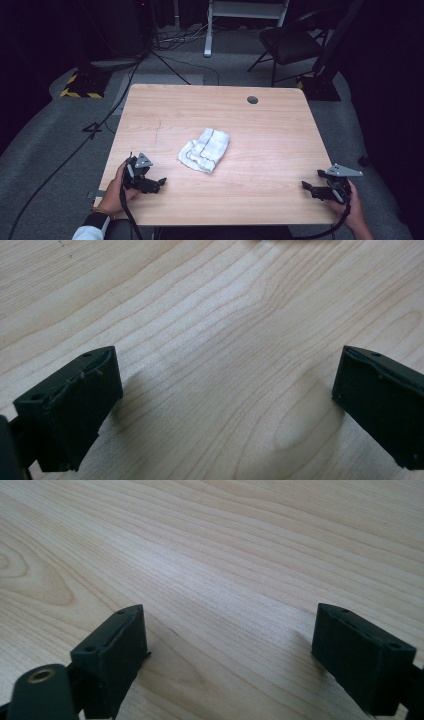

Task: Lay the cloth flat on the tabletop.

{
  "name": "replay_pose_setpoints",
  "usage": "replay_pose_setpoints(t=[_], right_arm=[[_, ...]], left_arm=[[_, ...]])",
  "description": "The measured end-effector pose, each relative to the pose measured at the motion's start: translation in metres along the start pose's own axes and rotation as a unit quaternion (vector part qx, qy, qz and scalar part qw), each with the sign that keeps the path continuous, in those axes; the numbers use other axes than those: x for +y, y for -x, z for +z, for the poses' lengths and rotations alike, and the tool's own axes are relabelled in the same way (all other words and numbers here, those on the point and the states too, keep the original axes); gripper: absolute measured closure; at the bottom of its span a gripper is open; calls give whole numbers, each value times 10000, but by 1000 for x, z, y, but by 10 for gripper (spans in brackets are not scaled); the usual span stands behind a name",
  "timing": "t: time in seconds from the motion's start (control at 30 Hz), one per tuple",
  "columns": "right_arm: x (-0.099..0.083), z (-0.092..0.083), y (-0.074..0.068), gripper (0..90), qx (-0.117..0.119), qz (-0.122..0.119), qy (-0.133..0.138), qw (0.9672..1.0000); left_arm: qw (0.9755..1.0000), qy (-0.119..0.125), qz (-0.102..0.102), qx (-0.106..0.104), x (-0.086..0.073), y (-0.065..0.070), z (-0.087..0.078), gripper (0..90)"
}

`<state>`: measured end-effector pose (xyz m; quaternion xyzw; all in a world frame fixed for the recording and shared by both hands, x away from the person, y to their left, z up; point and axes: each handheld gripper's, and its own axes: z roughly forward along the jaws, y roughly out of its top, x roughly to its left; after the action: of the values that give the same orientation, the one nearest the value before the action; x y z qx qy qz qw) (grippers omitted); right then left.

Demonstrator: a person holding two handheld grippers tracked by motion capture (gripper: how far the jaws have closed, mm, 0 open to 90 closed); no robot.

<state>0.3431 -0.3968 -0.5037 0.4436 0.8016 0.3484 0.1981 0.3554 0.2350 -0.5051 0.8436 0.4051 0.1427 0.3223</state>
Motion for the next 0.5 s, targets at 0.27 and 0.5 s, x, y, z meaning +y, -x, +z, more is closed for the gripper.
replay_pose_setpoints(t=[0.27, 0.5], right_arm=[[1, 1, -1, 107, -86, -20, -19, 10000], [4, 3, 1, 124, 119, -103, -49, 9999]], left_arm=[[9998, 19, 156, -91, 3, 8, 3, 3], [9986, -9, 417, -327, 10, 11, 8, 3]])
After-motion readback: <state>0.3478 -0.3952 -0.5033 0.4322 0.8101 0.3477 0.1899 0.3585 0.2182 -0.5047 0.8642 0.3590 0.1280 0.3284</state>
